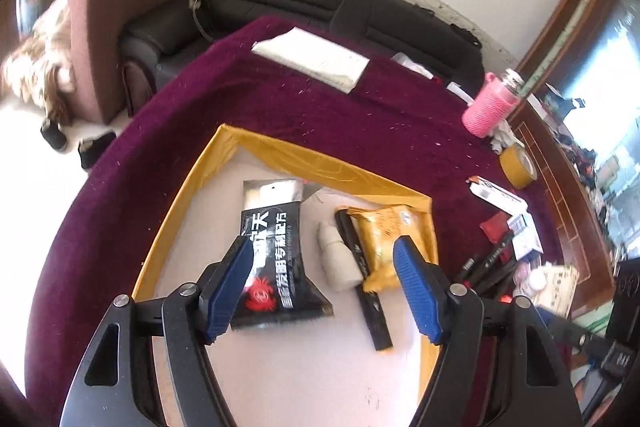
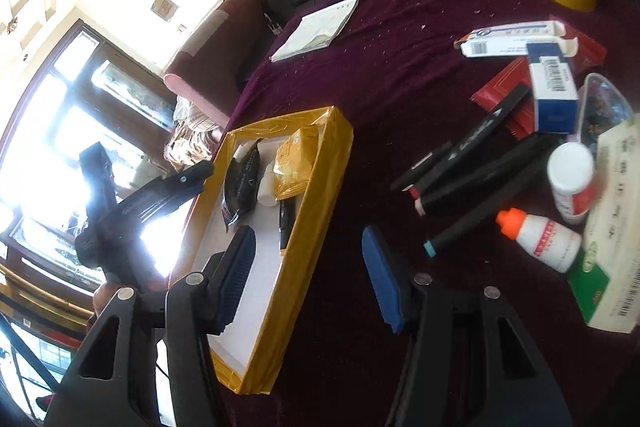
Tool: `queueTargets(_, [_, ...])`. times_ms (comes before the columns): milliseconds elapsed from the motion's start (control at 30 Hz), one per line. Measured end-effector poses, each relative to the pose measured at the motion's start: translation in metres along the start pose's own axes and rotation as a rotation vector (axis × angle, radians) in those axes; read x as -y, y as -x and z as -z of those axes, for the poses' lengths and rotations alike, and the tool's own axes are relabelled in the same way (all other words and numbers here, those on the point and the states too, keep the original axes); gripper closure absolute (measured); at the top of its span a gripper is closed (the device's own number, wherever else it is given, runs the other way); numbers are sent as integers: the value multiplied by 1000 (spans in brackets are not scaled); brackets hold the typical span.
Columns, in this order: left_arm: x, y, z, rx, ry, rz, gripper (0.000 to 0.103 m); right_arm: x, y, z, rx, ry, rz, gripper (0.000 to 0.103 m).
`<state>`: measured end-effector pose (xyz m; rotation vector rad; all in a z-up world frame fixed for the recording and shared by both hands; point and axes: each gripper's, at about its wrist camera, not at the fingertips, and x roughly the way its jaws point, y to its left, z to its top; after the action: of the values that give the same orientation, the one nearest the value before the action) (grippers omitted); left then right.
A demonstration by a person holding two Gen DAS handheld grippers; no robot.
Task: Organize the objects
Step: 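Move both grippers back to the remaining markers and bottles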
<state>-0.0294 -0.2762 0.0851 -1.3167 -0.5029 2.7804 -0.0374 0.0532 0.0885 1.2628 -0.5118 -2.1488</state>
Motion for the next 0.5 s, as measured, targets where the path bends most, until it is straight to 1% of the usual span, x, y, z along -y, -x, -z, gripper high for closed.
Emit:
queueTargets(100, [31,16,9,34,-117,-10,36,4,29,7,81,23,56,48])
queueTargets(233, [77,18,26,29,-273,-4,36,9,74,19,241,45,152,48])
queueTargets(267, [87,16,29,23,-302,0,36,10,85,22,278,52,179,47])
queueTargets(300, [100,12,34,12,-327,2,36,12,96,25,318,56,213,41])
queueTargets(333, [109,8,36,2,-339,5,36,15,106,28,353,57,246,34])
queueTargets(367, [119,3,40,-9,-347,11,36,18,111,29,372,55,265,33])
queueTargets(433, [135,-5,46,-37,-353,30,36,32,122,30,398,38,303,32])
queueTargets(500, [150,-14,52,-54,-355,42,36,48,126,30,401,10,314,32])
